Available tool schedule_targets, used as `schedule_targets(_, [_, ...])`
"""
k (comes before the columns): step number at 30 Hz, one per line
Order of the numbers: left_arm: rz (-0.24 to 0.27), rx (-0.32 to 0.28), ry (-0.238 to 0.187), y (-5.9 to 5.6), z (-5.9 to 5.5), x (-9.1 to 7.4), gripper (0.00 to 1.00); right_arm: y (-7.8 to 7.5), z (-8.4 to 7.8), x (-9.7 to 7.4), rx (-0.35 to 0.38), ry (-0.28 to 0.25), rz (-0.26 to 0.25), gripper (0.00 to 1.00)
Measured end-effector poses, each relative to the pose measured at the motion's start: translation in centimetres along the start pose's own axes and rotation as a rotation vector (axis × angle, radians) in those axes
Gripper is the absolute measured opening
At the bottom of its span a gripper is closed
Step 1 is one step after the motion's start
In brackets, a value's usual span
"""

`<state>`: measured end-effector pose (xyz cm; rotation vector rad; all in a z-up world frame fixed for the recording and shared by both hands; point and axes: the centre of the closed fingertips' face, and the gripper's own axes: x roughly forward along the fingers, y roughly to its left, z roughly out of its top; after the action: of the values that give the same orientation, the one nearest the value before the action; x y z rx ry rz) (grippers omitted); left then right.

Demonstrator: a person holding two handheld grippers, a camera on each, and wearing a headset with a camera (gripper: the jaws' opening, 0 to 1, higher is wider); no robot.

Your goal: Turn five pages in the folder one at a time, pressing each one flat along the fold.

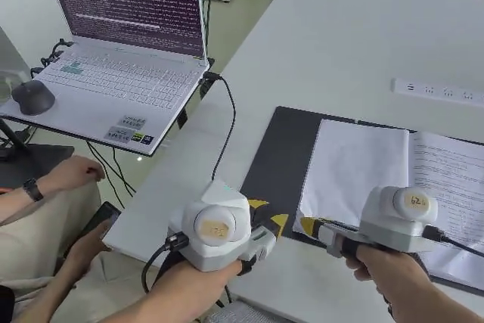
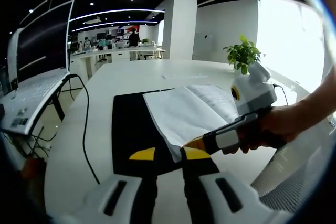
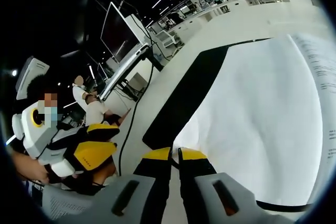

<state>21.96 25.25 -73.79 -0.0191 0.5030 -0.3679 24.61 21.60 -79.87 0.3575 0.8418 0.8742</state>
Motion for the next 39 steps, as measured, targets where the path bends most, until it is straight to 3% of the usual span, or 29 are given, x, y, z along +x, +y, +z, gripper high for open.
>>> schedule_targets(6, [-0.007,0.014,0.013,-0.1,-0.1,0.3,0.17,0.5,-0.5,-0.5,0.021,0.007,0.025,0.07])
schedule_targets(12, [-0.029,0.043,0.033,-0.5,-0.3,1.3,0.16,-0.1,-0.6,-1.8,0.040,-0.008,0.021,0.06])
schedule_targets(17, [-0.080,0.094,0.076,-1.5,-1.0,3.3,0.15,-1.9,0.1,-3.7,0.079,-0.053,-0.013,0.05])
schedule_targets(24, [-0.150,0.169,0.120,-3.8,-2.0,7.2,0.14,-5.5,1.8,-6.7,0.160,-0.131,-0.056,0.03])
schedule_targets(28, [-0.125,0.180,0.130,-4.0,-2.3,9.2,0.13,-7.4,3.2,-8.3,0.200,-0.165,-0.069,0.02])
schedule_targets(31, [-0.083,0.132,0.116,-3.6,-2.2,10.2,0.10,-8.9,4.4,-9.0,0.221,-0.190,-0.077,0.01])
schedule_targets(33, [-0.059,0.119,0.131,-3.3,-2.6,10.5,0.08,-9.8,5.3,-9.3,0.233,-0.201,-0.082,0.00])
schedule_targets(36, [-0.020,0.112,0.179,-2.7,-4.2,10.4,0.05,-11.5,6.8,-9.5,0.243,-0.223,-0.096,0.00])
schedule_targets(37, [-0.011,0.116,0.177,-2.6,-4.3,10.3,0.04,-12.0,7.1,-9.4,0.246,-0.223,-0.106,0.00])
schedule_targets(39, [0.010,0.080,0.131,-2.5,-3.8,10.1,0.03,-12.6,7.7,-9.3,0.250,-0.233,-0.110,0.00])
